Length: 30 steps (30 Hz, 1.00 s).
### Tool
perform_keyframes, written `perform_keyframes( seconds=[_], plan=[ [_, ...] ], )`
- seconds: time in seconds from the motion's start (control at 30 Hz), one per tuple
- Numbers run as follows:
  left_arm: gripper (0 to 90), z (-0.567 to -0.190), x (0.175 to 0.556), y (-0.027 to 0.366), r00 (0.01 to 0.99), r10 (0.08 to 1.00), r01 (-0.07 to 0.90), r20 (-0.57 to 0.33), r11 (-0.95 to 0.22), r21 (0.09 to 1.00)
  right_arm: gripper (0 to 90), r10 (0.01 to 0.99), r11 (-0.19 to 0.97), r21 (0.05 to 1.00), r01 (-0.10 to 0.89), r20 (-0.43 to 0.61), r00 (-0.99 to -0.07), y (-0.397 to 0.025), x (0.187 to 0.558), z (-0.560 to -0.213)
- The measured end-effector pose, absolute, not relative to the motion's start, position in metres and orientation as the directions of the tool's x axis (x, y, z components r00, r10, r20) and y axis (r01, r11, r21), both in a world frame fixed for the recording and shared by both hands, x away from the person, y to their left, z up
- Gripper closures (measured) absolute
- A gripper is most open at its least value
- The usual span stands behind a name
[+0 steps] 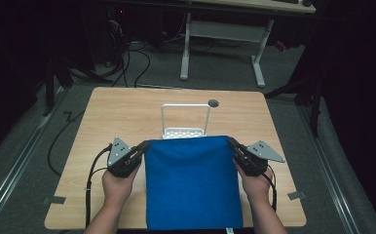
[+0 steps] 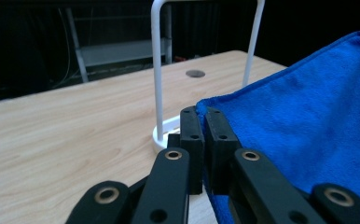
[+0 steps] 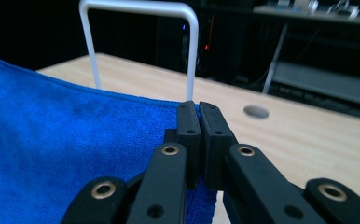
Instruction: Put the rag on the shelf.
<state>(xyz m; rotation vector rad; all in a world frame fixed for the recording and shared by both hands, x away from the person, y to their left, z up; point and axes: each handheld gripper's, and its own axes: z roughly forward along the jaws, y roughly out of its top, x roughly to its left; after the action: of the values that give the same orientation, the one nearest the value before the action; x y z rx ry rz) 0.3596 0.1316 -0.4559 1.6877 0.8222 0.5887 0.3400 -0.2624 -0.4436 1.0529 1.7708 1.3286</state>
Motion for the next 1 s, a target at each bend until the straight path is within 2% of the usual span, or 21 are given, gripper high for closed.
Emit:
perform_keyframes(
  seconds=[0.5, 0.83, 1.0],
  plan=[
    [87.7, -0.413, 0.347, 0.138, 0.618, 0.786, 0.077, 0.024, -0.091, 0.993, 88.2, 0.89, 0.125, 0.991, 0.044, -0.093, -0.446, -0.257, 0.315, -0.396],
    [87.9, -0.38, 0.359, 0.139, 0.606, 0.793, 0.01, 0.056, -0.078, 0.997, 88.2, 0.897, 0.134, 0.991, -0.012, -0.127, -0.423, -0.255, 0.323, -0.37],
    [88.0, -0.372, 0.375, 0.14, 0.602, 0.797, 0.016, 0.048, -0.072, 0.997, 88.3, 0.898, 0.153, 0.988, -0.015, -0.145, -0.415, -0.252, 0.335, -0.359]
  ],
)
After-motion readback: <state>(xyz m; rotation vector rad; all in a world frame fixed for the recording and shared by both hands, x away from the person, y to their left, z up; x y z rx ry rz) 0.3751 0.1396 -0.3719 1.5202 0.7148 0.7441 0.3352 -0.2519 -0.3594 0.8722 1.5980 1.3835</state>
